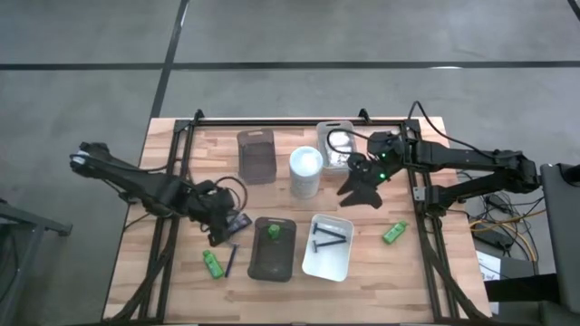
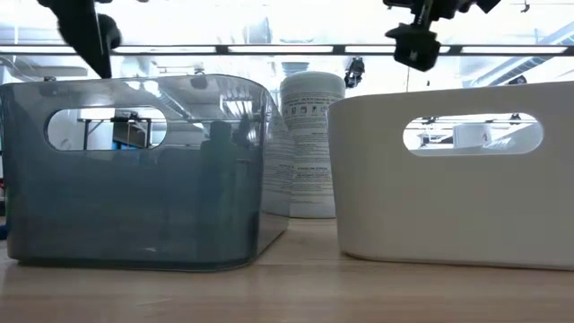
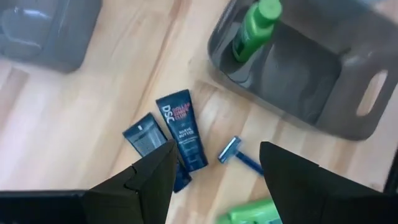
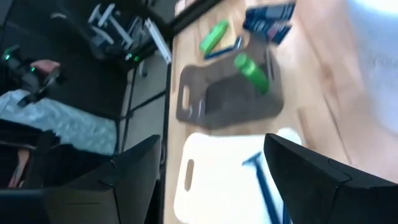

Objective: Pick & Place Travel size toiletries
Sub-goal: Put the green shampoo bottle into the bottom black bin

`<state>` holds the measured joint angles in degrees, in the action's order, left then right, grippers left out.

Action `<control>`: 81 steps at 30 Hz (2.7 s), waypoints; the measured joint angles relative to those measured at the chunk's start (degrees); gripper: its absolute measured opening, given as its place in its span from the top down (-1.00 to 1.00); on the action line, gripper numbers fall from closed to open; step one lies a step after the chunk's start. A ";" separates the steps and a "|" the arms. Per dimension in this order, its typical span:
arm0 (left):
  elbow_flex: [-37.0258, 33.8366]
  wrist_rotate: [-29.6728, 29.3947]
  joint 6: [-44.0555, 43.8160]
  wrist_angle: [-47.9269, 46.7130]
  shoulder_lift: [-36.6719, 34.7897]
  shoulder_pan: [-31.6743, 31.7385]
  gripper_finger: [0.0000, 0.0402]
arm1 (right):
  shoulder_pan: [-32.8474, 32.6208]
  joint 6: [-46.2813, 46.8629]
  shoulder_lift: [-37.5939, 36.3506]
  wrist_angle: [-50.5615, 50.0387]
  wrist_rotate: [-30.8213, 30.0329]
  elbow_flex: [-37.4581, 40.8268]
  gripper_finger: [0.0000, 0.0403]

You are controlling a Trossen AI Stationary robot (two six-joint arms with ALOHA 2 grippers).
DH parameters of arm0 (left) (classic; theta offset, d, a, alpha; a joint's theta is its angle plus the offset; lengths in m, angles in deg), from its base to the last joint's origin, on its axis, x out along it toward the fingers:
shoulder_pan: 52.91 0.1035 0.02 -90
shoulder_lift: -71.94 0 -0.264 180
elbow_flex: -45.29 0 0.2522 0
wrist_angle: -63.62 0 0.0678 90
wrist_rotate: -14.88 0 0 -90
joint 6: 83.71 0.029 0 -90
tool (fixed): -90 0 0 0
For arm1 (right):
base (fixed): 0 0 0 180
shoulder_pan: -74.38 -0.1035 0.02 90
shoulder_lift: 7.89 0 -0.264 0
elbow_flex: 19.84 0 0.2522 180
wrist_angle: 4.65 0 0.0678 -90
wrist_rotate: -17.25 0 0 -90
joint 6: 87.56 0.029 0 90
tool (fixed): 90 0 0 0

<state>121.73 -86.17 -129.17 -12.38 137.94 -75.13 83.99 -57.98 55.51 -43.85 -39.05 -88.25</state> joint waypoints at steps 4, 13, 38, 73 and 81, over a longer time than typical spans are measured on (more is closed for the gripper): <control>-4.37 -3.50 -5.66 7.07 -4.15 -1.67 -0.16 | 0.01 0.00 -1.26 -5.68 0.72 0.00 -0.43; -15.50 -11.09 -1.47 36.25 -9.42 -1.94 -0.15 | -0.28 7.74 -7.28 -22.65 -2.38 0.39 -0.43; -48.16 -1.42 3.95 98.43 -23.19 4.34 -0.09 | -22.51 69.80 -12.30 -40.40 -17.37 10.31 -0.23; -42.56 10.45 27.68 71.85 -30.58 8.61 -0.07 | -35.85 106.32 5.27 -32.70 -28.55 21.15 -0.52; -39.98 10.35 29.06 67.12 -30.58 8.61 -0.07 | -35.83 105.87 7.24 -18.07 -28.36 27.22 -0.58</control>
<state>81.75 -75.83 -100.11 54.74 107.36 -66.52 48.16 47.90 62.75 -61.92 -67.41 -61.03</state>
